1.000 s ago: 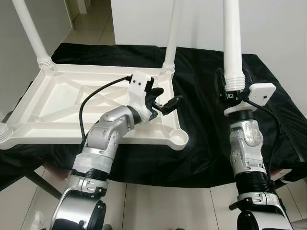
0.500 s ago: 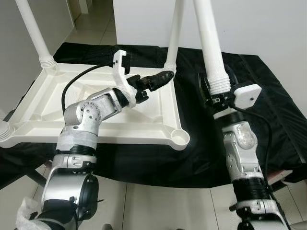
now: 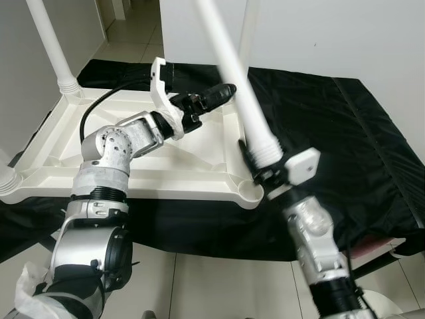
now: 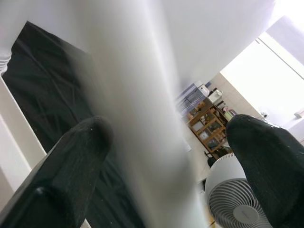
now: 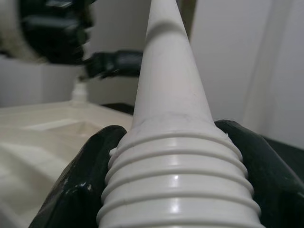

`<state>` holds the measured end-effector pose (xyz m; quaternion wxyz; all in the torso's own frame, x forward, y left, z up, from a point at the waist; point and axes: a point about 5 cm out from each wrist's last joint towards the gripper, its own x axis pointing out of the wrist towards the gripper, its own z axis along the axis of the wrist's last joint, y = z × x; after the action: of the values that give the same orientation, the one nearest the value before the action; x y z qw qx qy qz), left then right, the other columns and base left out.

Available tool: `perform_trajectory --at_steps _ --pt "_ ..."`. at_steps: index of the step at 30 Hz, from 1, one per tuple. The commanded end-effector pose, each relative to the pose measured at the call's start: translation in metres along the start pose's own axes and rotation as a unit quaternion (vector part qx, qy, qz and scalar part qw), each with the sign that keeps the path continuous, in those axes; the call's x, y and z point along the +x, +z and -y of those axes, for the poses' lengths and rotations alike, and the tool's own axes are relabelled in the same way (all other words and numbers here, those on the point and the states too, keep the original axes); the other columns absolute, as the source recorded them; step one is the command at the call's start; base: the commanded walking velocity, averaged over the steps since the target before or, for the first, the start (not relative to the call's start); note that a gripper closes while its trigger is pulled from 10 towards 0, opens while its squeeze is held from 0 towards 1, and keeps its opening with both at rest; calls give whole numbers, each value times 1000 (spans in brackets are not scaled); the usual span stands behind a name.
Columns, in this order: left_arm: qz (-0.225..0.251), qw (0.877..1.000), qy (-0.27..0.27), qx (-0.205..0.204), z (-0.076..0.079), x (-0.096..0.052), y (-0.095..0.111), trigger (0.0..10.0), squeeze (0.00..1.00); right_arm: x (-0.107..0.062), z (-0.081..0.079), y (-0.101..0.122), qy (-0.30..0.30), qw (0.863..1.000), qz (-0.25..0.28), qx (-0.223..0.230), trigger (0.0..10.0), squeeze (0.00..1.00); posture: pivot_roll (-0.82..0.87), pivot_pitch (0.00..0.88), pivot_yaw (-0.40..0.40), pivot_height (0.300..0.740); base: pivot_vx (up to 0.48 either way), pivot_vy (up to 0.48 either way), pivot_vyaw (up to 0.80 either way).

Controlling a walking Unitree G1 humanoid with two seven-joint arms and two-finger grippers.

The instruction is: Building children table

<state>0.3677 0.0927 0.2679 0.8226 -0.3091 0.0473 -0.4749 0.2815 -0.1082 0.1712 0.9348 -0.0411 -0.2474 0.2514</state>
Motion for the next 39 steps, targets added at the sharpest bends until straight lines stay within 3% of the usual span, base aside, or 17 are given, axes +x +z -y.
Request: perform_trajectory --at_steps 1,12,14,29,30,31,39 --pt "8 996 -94 -2 12 4 8 10000 0 0 -5 5 13 1000 8 -6 10000 0 -34 0 -3 740 0 0 0" --pt "32 996 -85 -13 12 10 24 10000 0 -11 -9 -3 20 1000 -18 -5 10000 0 -42 0 13 740 0 0 0" --pt "36 996 -82 -13 10 9 25 0 0 -12 -9 -2 18 1000 -22 -7 10000 0 -43 0 15 740 0 0 0" --pt "28 998 -62 3 4 7 22 0 0 -12 -11 -5 20 999 -34 8 10000 0 -35 19 14 740 0 0 0" --pt "27 998 -59 3 3 8 22 0 0 -12 -10 -5 10 999 -32 16 10000 886 -33 24 14 740 0 0 0" --pt "26 998 -57 4 3 7 22 10000 0 -12 -9 -5 2 999 -29 27 10000 1000 -33 24 14 740 0 0 0" --pt "30 999 -27 28 -4 3 27 10000 0 -17 -1 -4 -46 997 -27 64 10000 1000 -35 42 21 740 0 0 0"
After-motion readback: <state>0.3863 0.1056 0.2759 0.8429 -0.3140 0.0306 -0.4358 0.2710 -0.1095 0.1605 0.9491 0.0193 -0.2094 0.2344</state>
